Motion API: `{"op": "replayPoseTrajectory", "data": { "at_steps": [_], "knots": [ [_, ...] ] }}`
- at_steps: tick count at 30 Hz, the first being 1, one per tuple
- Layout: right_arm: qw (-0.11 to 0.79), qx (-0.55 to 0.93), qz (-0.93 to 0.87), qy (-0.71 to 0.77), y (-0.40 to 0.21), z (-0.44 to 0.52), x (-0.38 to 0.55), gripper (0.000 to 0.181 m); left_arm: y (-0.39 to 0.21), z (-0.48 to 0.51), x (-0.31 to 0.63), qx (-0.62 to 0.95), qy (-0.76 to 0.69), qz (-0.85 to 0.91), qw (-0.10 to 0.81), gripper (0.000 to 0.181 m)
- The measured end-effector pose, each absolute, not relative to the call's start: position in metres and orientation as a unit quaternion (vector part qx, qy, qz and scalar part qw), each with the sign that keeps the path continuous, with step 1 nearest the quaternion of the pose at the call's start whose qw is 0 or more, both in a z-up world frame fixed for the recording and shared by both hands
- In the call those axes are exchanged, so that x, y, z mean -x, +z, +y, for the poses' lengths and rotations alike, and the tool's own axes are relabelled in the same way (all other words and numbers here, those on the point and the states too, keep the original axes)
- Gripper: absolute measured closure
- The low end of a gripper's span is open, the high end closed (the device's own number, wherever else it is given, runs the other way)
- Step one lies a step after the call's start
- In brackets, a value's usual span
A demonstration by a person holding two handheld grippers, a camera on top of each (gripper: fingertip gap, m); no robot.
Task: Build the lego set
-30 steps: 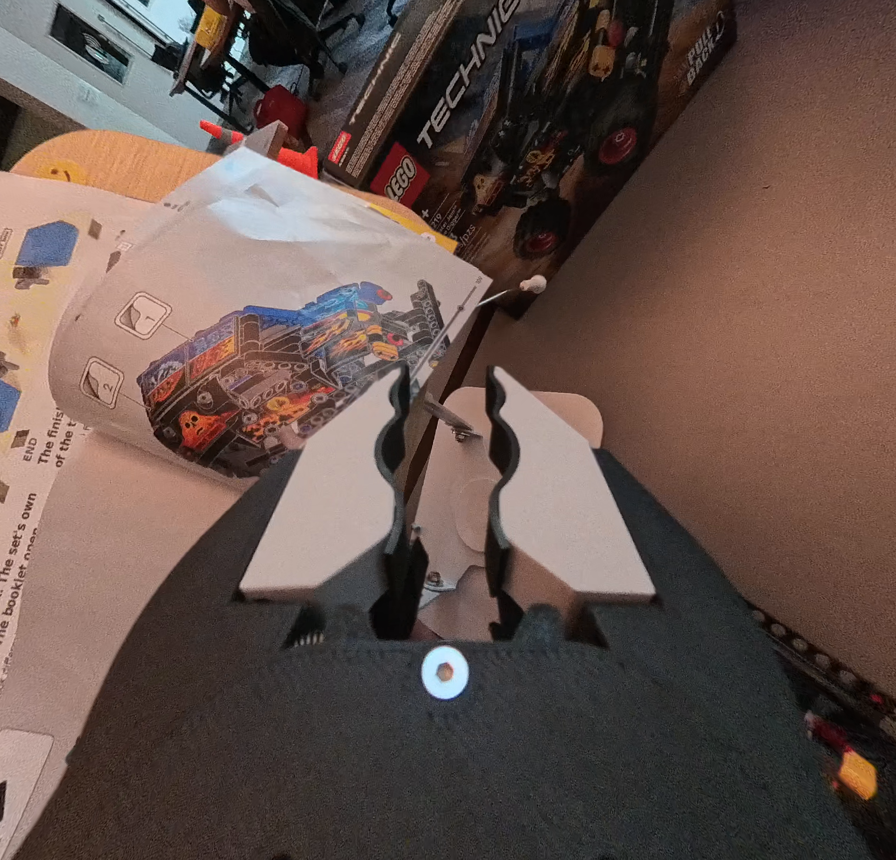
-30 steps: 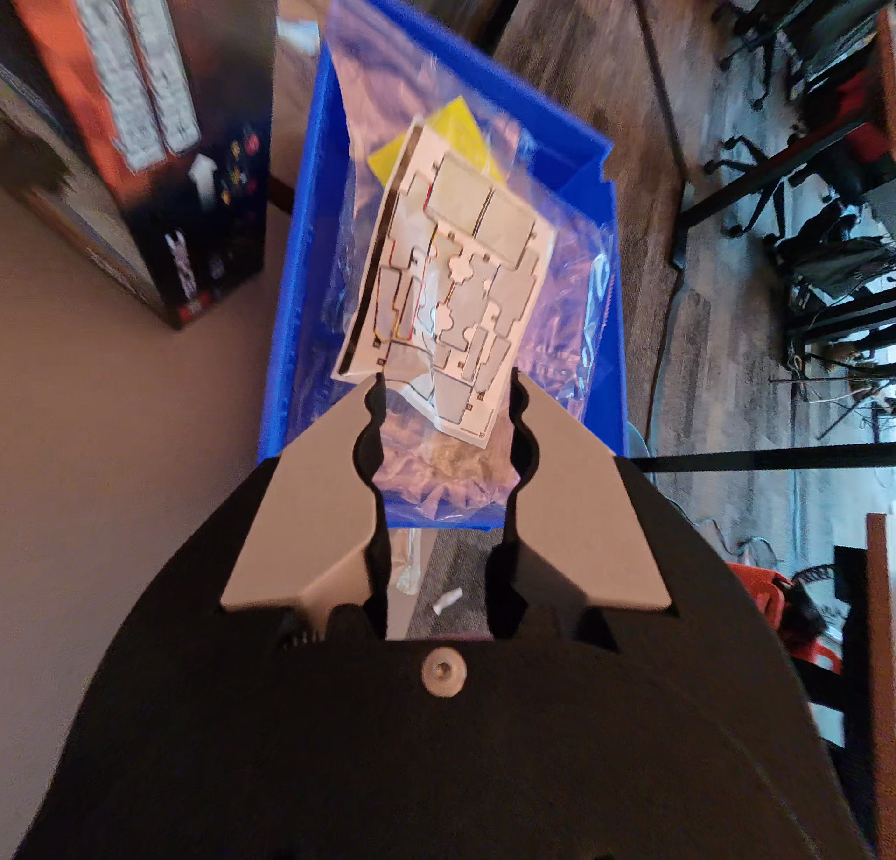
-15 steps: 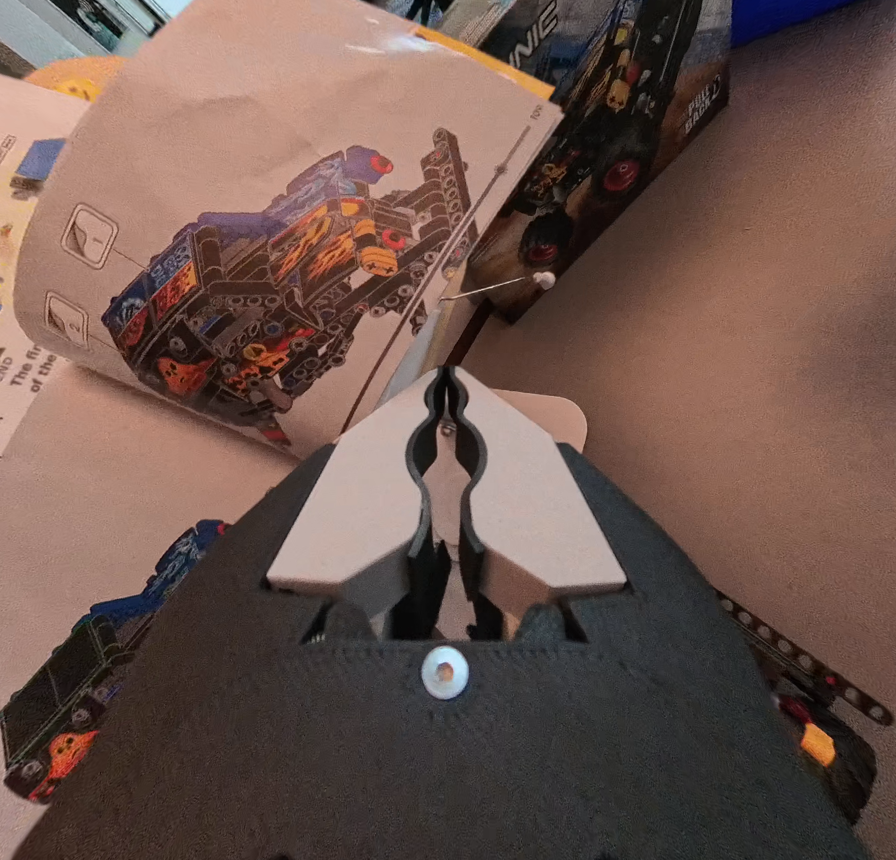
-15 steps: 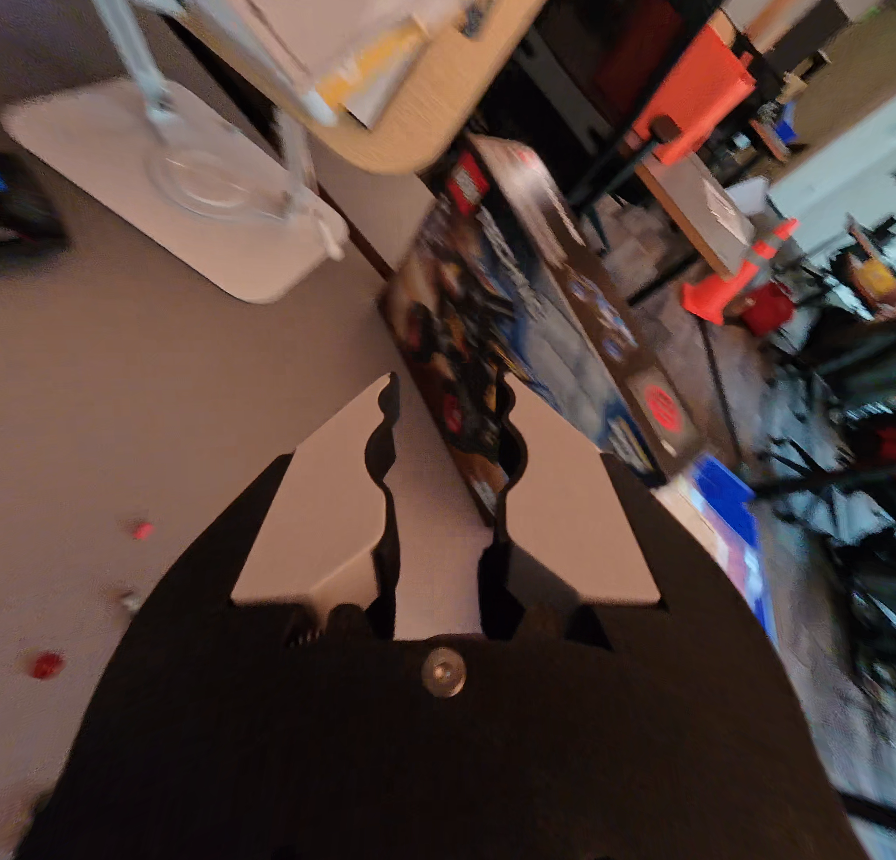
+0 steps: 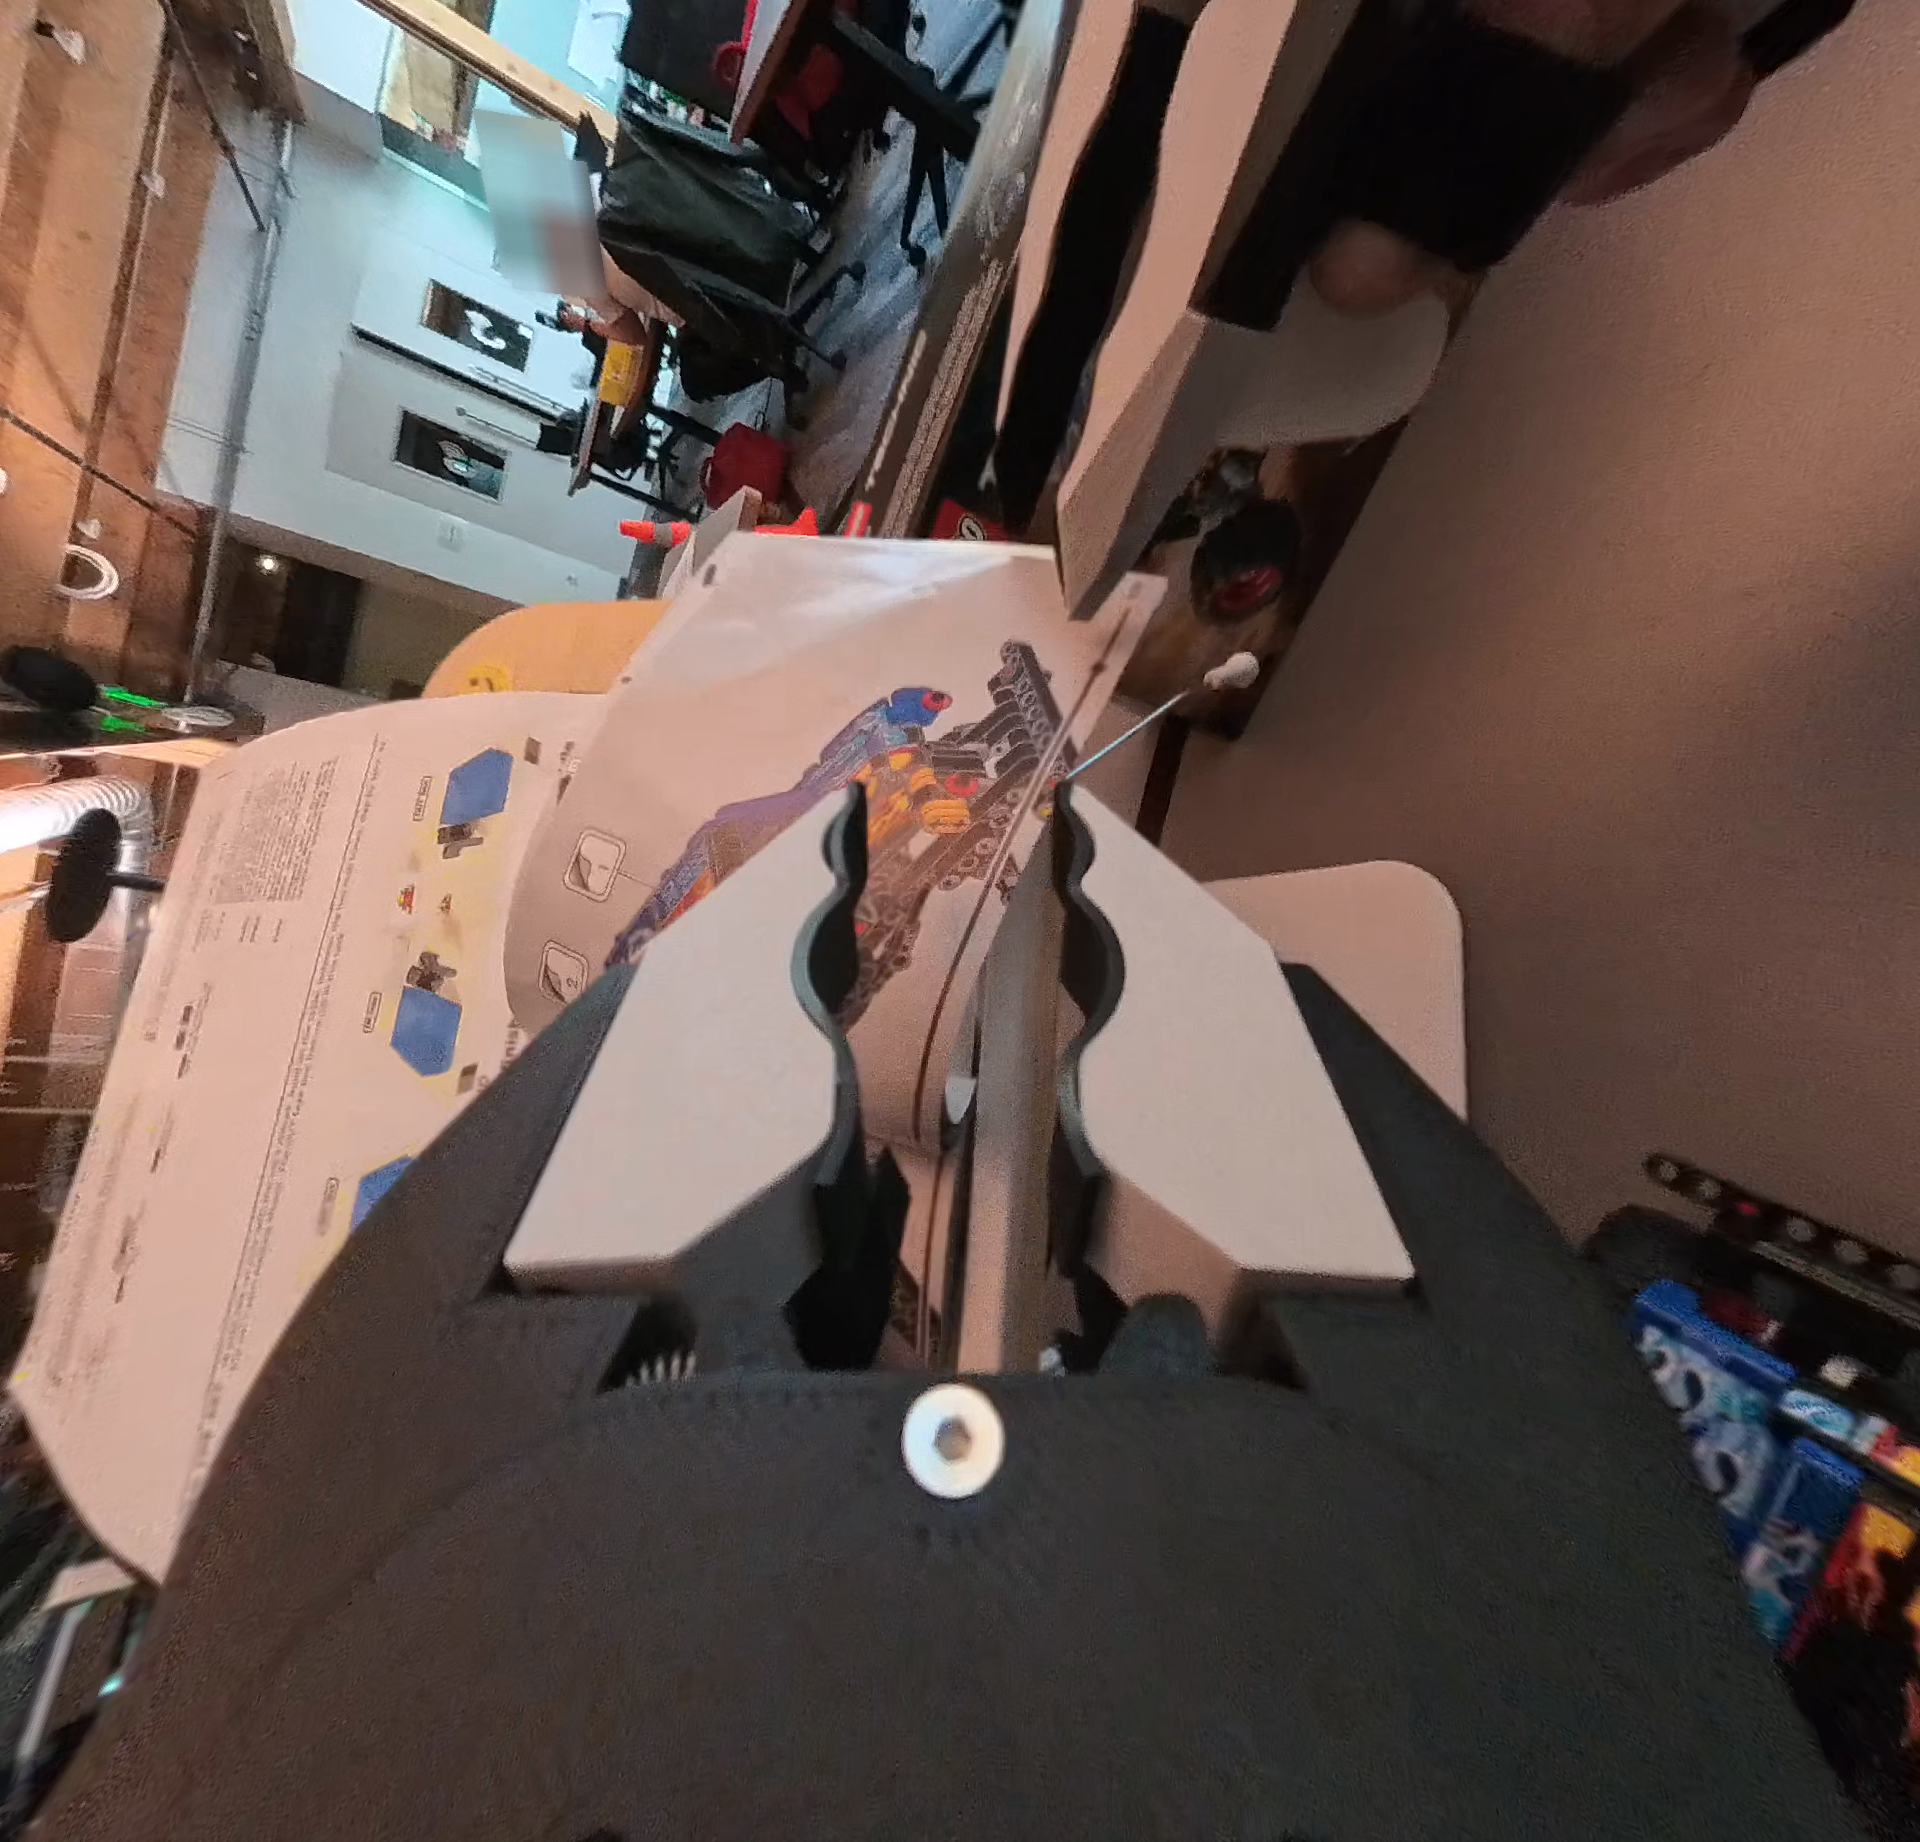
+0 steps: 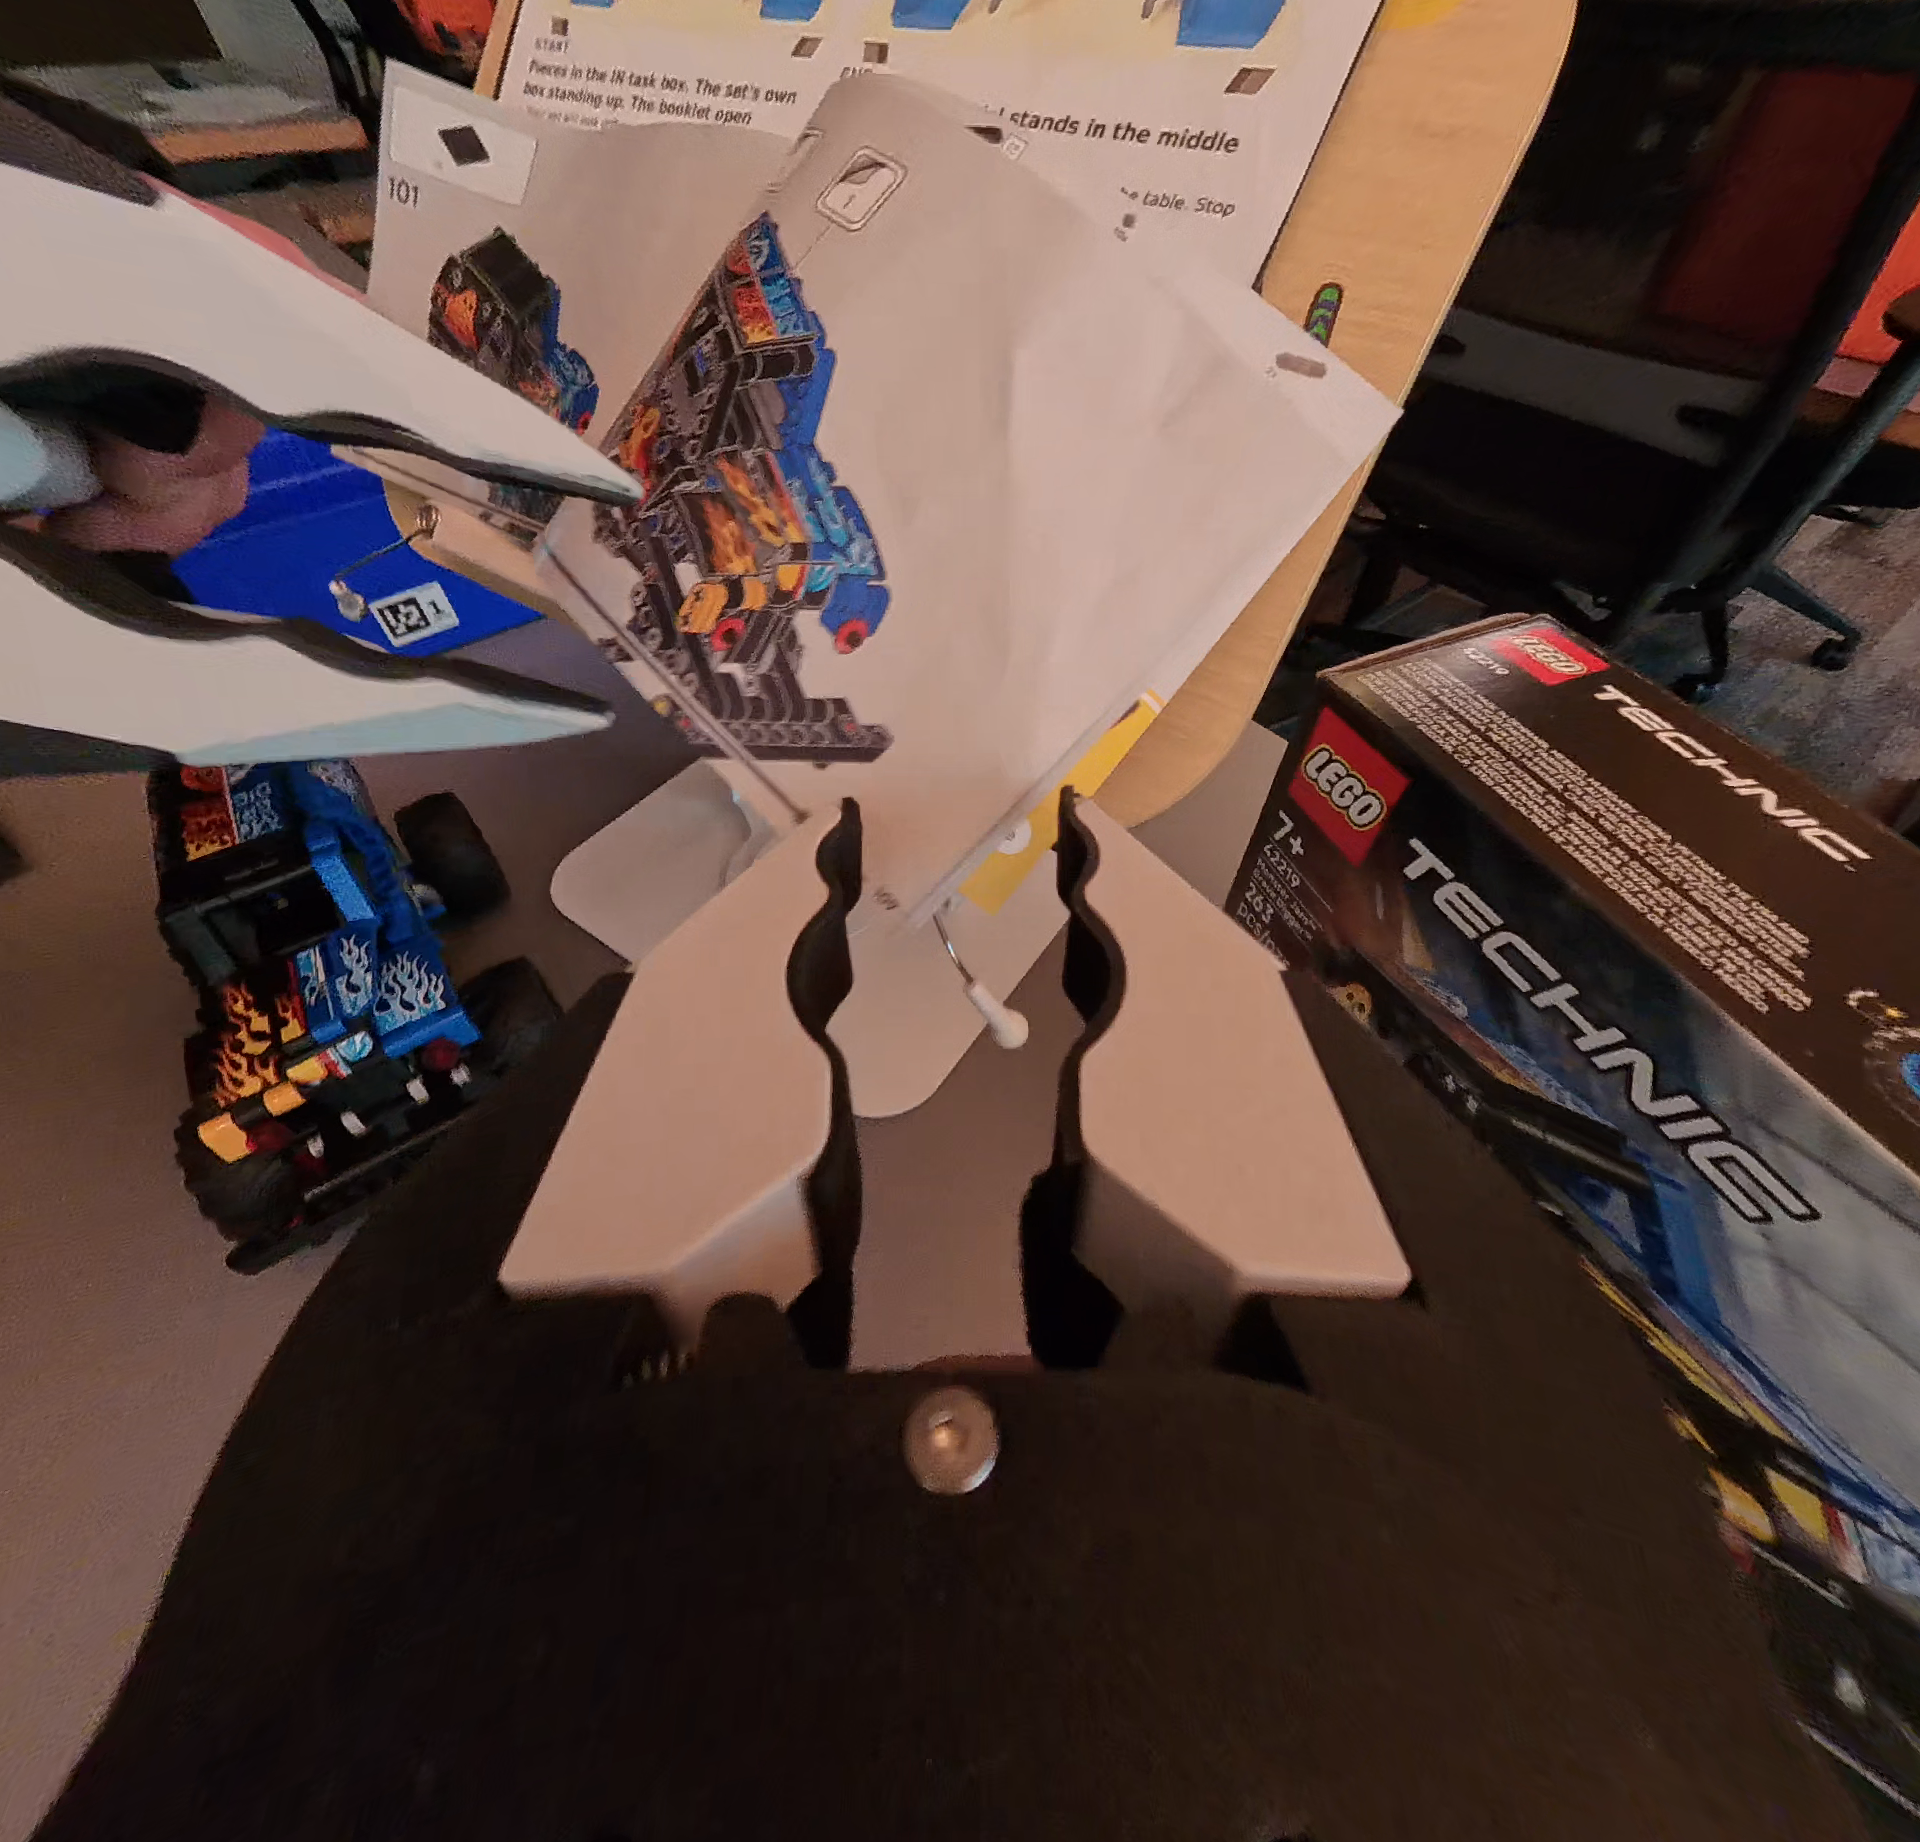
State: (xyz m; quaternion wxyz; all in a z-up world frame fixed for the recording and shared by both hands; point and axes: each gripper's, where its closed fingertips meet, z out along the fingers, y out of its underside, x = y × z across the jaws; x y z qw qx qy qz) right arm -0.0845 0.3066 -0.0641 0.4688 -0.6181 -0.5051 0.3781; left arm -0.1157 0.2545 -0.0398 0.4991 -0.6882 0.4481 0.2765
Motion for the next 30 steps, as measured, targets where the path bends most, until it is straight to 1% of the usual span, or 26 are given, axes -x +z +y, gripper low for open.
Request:
{"op": "replayPoseTrajectory", "data": {
  "at_steps": [2,6,10,12,14,17,19,22,27,30],
  "knots": [
    [0.462,0.621,-0.498,0.392,-0.067,0.31,0.089,0.15,-0.05,0.266,0.13,0.699,0.312,0.453,0.457,0.143],
    [0.453,0.622,-0.487,0.412,-0.074,0.312,0.093,0.151,-0.072,0.271,0.145,0.735,0.305,0.448,0.407,0.159],
    [0.448,0.621,-0.485,0.422,-0.079,0.31,0.095,0.152,-0.081,0.27,0.149,0.753,0.272,0.431,0.415,0.168],
    [0.447,0.62,-0.487,0.423,-0.081,0.309,0.096,0.152,-0.083,0.27,0.15,0.76,0.255,0.426,0.42,0.169],
    [0.447,0.622,-0.49,0.417,-0.085,0.31,0.096,0.152,-0.087,0.268,0.151,0.769,0.237,0.424,0.415,0.166],
    [0.442,0.621,-0.489,0.423,-0.09,0.31,0.097,0.153,-0.086,0.267,0.154,0.776,0.221,0.416,0.419,0.169],
    [0.438,0.622,-0.488,0.427,-0.093,0.311,0.099,0.153,-0.085,0.268,0.158,0.775,0.227,0.414,0.421,0.175],
    [0.437,0.621,-0.488,0.431,-0.094,0.311,0.1,0.155,-0.087,0.268,0.159,0.775,0.226,0.416,0.418,0.172],
    [0.431,0.622,-0.481,0.442,-0.096,0.311,0.101,0.16,-0.095,0.263,0.155,0.766,0.231,0.444,0.404,0.151],
    [0.427,0.622,-0.476,0.453,-0.097,0.31,0.103,0.163,-0.093,0.264,0.157,0.758,0.249,0.445,0.406,0.156]
  ]
}}
